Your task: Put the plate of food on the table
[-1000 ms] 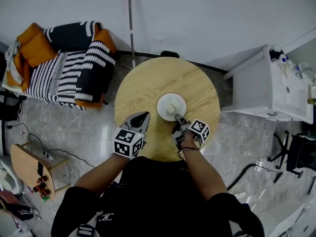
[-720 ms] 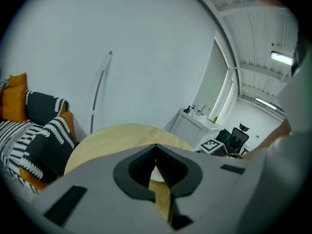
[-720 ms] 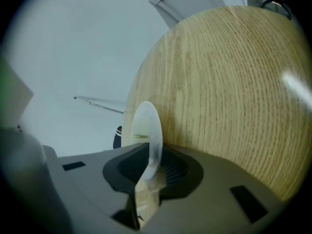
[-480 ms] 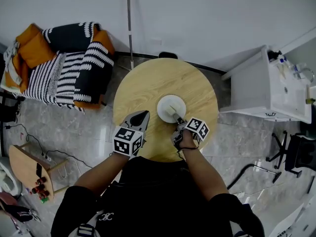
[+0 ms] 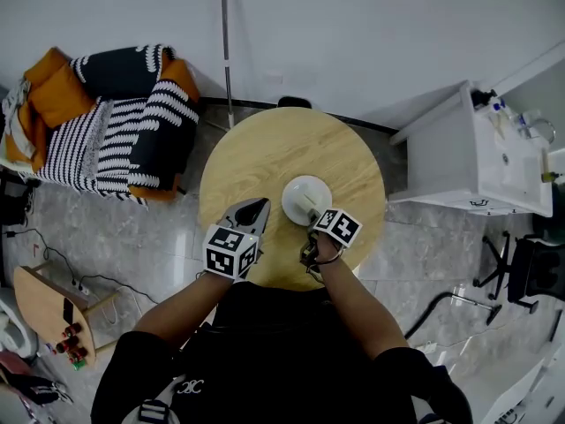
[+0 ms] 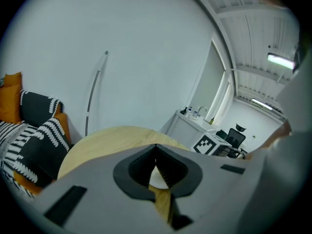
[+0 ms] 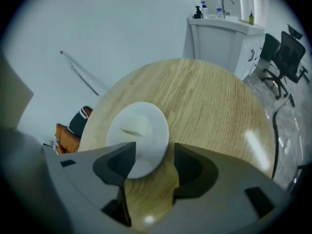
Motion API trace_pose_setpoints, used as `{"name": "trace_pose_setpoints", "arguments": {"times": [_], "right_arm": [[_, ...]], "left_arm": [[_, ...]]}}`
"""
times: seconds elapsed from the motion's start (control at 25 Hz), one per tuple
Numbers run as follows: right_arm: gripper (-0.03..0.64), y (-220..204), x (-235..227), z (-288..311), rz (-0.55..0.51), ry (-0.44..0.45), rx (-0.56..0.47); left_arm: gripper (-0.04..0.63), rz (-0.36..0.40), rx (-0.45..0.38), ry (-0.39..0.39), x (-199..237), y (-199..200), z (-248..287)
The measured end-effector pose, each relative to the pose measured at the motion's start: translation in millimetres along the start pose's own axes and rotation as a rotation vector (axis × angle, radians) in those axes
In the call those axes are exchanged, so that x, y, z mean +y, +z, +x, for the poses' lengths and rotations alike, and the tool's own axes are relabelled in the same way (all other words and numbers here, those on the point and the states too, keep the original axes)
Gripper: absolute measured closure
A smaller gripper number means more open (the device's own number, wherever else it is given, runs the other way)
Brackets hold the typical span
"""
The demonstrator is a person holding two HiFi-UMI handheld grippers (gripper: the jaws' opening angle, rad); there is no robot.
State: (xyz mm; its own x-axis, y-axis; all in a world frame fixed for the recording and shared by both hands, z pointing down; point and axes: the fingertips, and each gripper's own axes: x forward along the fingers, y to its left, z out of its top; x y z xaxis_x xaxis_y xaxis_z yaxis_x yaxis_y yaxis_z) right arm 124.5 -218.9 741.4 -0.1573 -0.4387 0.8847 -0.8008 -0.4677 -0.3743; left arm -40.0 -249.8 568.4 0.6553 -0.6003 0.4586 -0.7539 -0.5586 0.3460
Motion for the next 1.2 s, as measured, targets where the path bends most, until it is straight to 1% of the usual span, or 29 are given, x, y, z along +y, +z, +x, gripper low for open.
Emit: {"name": "trace_pose_setpoints", "arguments": {"times": [0.08,0.24,0.28,0.36,0.4,0.52,0.68,0.8,1.0,1.2], "right_arm": [[0.376,0.8,-1.7,-1.2,-0.013,-0.01,-0.007],[0.381,5.9,-5.9,-11.8,0.004,0.022,-0.046],[0.421,7.8,-6.4,-15.7,-0.006,0.028,-0.061],[0.609,12.7,-7.2,-24.5,-0.047,0.03,-0.101],[0.609,14.7,-6.0,-28.7,-0.072,0.042,-0.121],[0.609,16.7,3.3,-40.4,-0.141,0.112,-0.159],[0.609,16.5,18.9,-58.9,-0.31,0.175,-0.202],[0.609,19.4,30.4,-77.5,-0.407,0.216,-0.269],[0.609,35.4,38.6,-107.9,-0.545,0.209,-0.406],[0.609,67.3,53.2,-149.3,-0.66,0.208,-0.57]], "left_arm": [[0.591,0.002,-0.002,-0.003,-0.3,1.7,0.6],[0.591,0.003,-0.005,-0.006,-0.2,2.8,-0.2],[0.591,0.004,-0.005,-0.007,0.1,2.5,0.3],[0.591,0.006,-0.002,-0.009,-0.1,1.6,1.5],[0.591,0.008,-0.001,-0.011,-0.8,1.2,1.9],[0.591,0.015,0.0,-0.02,-4.4,1.2,2.8],[0.591,0.024,-0.005,-0.031,-10.5,2.8,6.4],[0.591,0.031,-0.003,-0.034,-13.1,1.6,10.1],[0.591,0.042,-0.002,-0.042,-20.2,1.1,15.0],[0.591,0.06,0.0,-0.049,-30.0,10.0,22.1]]}}
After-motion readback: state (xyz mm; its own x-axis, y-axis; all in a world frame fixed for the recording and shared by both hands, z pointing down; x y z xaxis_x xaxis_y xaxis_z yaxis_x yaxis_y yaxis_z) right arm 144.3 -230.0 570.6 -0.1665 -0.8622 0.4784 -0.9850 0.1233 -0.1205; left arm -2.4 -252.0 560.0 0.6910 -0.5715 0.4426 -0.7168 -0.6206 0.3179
